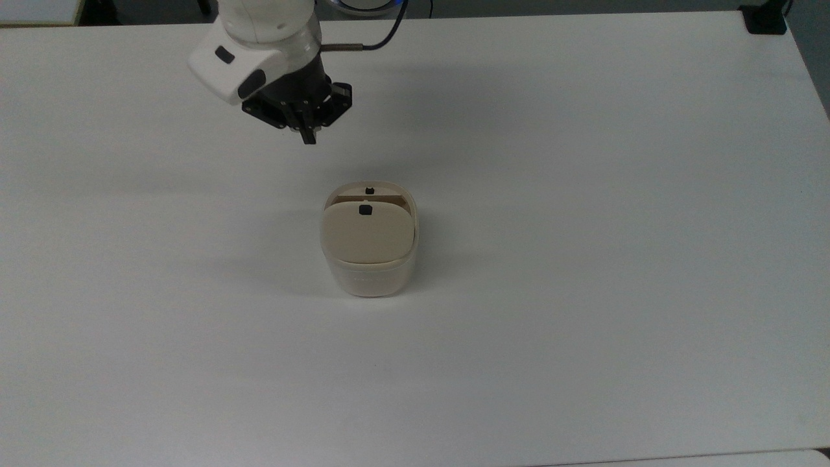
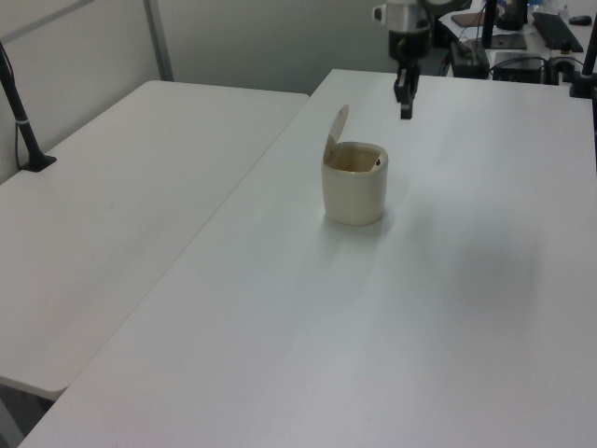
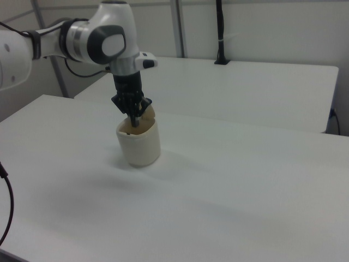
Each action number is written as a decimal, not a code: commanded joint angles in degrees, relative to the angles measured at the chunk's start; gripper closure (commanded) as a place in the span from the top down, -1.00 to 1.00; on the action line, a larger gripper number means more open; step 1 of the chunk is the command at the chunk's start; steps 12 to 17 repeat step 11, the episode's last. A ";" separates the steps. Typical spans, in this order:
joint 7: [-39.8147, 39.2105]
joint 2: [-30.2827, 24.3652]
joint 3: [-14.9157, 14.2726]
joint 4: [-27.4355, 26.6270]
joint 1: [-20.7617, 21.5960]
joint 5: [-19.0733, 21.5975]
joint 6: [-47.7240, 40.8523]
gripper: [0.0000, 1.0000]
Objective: Open the trash bin
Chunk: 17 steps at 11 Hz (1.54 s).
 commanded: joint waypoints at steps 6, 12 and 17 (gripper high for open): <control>2.45 -7.90 -0.28 -0.71 -5.04 -6.52 -5.32 1.00; 2.64 -7.99 -0.28 -0.71 -5.92 -5.91 -5.76 1.00; 2.64 -7.99 -0.28 -0.71 -5.92 -5.91 -5.76 1.00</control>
